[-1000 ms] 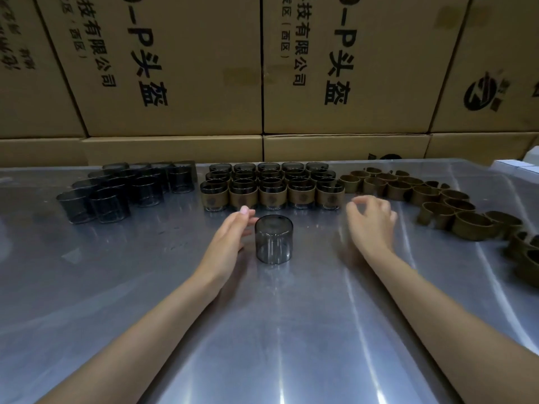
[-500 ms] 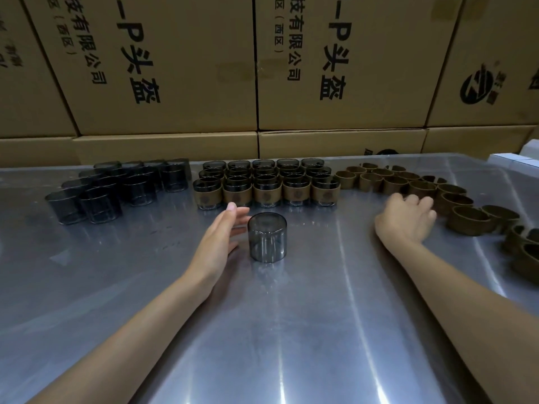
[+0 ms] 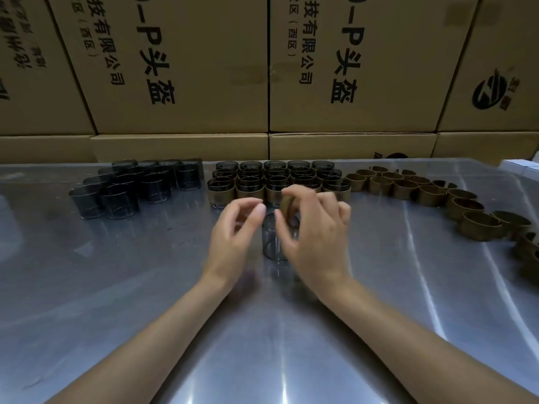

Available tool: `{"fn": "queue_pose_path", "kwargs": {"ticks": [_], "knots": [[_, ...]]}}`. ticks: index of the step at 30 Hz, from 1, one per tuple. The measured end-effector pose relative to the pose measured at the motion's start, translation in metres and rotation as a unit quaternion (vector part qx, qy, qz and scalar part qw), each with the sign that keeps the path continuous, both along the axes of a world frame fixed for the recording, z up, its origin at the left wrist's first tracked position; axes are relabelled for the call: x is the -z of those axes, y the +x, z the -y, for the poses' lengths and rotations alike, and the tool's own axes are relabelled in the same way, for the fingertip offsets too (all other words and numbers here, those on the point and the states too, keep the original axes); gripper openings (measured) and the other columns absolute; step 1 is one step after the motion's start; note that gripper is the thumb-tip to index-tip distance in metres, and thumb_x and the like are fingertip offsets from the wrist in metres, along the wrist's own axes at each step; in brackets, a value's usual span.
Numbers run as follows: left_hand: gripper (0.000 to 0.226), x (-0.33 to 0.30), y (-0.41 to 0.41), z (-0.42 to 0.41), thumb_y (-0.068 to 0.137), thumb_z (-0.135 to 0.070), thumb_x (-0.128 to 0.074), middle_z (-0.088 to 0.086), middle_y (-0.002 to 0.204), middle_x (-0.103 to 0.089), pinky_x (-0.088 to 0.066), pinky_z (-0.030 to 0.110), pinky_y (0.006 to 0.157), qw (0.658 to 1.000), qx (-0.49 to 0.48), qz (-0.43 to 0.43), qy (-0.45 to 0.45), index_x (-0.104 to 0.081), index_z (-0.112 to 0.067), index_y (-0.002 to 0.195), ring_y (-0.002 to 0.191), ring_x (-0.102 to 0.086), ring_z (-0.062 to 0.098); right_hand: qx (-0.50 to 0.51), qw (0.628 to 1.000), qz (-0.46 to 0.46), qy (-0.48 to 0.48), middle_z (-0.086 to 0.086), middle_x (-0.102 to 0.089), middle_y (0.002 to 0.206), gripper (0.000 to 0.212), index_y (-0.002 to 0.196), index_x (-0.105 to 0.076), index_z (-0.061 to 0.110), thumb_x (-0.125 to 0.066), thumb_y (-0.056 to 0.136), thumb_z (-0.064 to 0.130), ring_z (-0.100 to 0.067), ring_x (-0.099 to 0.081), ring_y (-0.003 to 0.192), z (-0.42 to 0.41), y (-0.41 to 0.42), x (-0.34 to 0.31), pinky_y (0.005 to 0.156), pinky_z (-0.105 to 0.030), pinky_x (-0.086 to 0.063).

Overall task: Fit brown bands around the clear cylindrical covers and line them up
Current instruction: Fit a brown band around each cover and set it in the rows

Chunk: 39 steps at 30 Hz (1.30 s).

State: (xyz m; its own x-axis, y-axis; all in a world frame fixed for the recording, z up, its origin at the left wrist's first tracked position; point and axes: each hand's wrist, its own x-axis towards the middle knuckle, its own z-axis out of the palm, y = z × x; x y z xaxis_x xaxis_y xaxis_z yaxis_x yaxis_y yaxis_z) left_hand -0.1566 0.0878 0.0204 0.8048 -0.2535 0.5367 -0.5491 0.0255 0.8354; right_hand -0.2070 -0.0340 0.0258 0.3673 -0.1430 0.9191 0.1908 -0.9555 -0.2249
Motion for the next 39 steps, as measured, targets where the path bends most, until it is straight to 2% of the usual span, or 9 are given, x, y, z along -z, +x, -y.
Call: {"fn": "queue_pose_path", "kwargs": {"ticks": [4,8,15,19,24,26,30,34,39], "knots": [[0.045,0.002,-0.008,0.002,0.083,-0.048,-0.050,-0.002,0.105,-0.063,-0.044,0.026,0.089,0.990,0.025,0.104,0.087,-0.062,-0.015,0.112,0.102,-0.057,0.015,-0.021,0.998,0.022,-0.059,0.003,-0.068,0.084,0.031,0.104,-0.069,0.011,-0.076,0.074,0.015,-0.013,-0.047,0.084,-0.006,-0.003,0.005,0.075,-0.032,-0.028],[0.032,0.005,-0.005,0.004,0.090,-0.041,-0.046,-0.006,0.099,-0.062,-0.044,0.031,0.086,0.989,-0.005,0.081,0.121,-0.062,-0.018,0.106,0.100,-0.053,0.013,-0.049,0.996,-0.013,-0.071,0.003,-0.067,0.090,0.047,0.115,-0.063,0.011,-0.074,0.070,0.016,-0.013,-0.047,0.089,0.000,-0.003,0.008,0.078,-0.032,-0.028],[0.029,0.009,0.000,0.006,0.095,-0.046,-0.023,-0.015,0.090,-0.047,-0.030,0.007,0.080,0.987,-0.019,0.060,0.147,-0.047,-0.031,0.090,0.093,-0.040,-0.004,-0.133,0.990,-0.054,0.014,-0.002,-0.050,0.115,0.054,0.128,-0.046,0.015,-0.054,0.081,0.040,-0.017,-0.044,0.107,0.009,-0.005,0.010,0.096,-0.024,-0.029],[0.043,0.012,0.003,0.007,0.101,-0.050,-0.024,-0.014,0.104,-0.047,-0.025,0.006,0.090,0.986,-0.008,0.062,0.155,-0.052,-0.018,0.109,0.107,-0.041,0.003,-0.180,0.958,-0.184,0.127,0.008,-0.034,0.131,0.063,0.140,-0.038,0.023,-0.040,0.087,0.056,-0.006,-0.032,0.126,0.014,-0.001,0.015,0.102,-0.007,-0.020],[0.056,0.014,0.006,0.006,0.088,-0.058,-0.024,-0.005,0.120,-0.060,-0.040,0.025,0.099,0.989,0.062,-0.018,0.134,-0.051,-0.022,0.122,0.120,-0.053,0.013,-0.230,0.898,-0.300,0.223,0.008,-0.048,0.134,0.048,0.134,-0.036,0.036,-0.027,0.091,0.056,-0.008,-0.047,0.122,0.018,0.004,0.017,0.103,-0.038,-0.040],[0.062,0.014,0.007,0.007,0.087,-0.060,-0.025,0.001,0.128,-0.059,-0.041,0.035,0.104,0.988,0.052,-0.026,0.145,-0.050,-0.020,0.127,0.123,-0.052,0.015,-0.248,0.879,-0.328,0.241,0.008,-0.050,0.133,0.038,0.133,-0.034,0.037,-0.025,0.098,0.050,-0.012,-0.050,0.122,0.020,0.005,0.018,0.103,-0.041,-0.040],[0.034,0.013,0.009,0.006,0.101,-0.044,-0.030,-0.006,0.106,-0.064,-0.046,0.047,0.100,0.989,0.066,-0.083,0.099,-0.055,-0.023,0.112,0.107,-0.061,0.014,-0.270,0.841,-0.395,0.252,0.009,-0.044,0.139,0.041,0.142,-0.023,0.037,-0.029,0.102,0.045,-0.014,-0.044,0.129,0.027,0.006,0.018,0.108,-0.038,-0.035],[0.031,0.013,0.012,0.005,0.102,-0.041,-0.033,-0.002,0.113,-0.065,-0.046,0.046,0.102,0.988,0.065,-0.098,0.096,-0.057,-0.025,0.113,0.111,-0.060,0.014,-0.245,0.834,-0.436,0.233,0.010,-0.031,0.154,0.069,0.153,-0.005,0.036,-0.027,0.092,0.063,-0.012,-0.032,0.140,0.031,0.008,0.018,0.109,-0.031,-0.027],[0.049,0.004,0.017,-0.003,0.087,-0.055,-0.045,0.001,0.121,-0.068,-0.049,0.034,0.100,0.972,0.163,-0.133,0.106,-0.062,-0.025,0.121,0.115,-0.062,0.017,-0.261,0.831,-0.411,0.271,0.011,-0.027,0.157,0.056,0.154,-0.014,0.031,-0.023,0.102,0.049,-0.007,-0.024,0.144,0.034,0.012,0.020,0.119,-0.039,-0.020]]}}
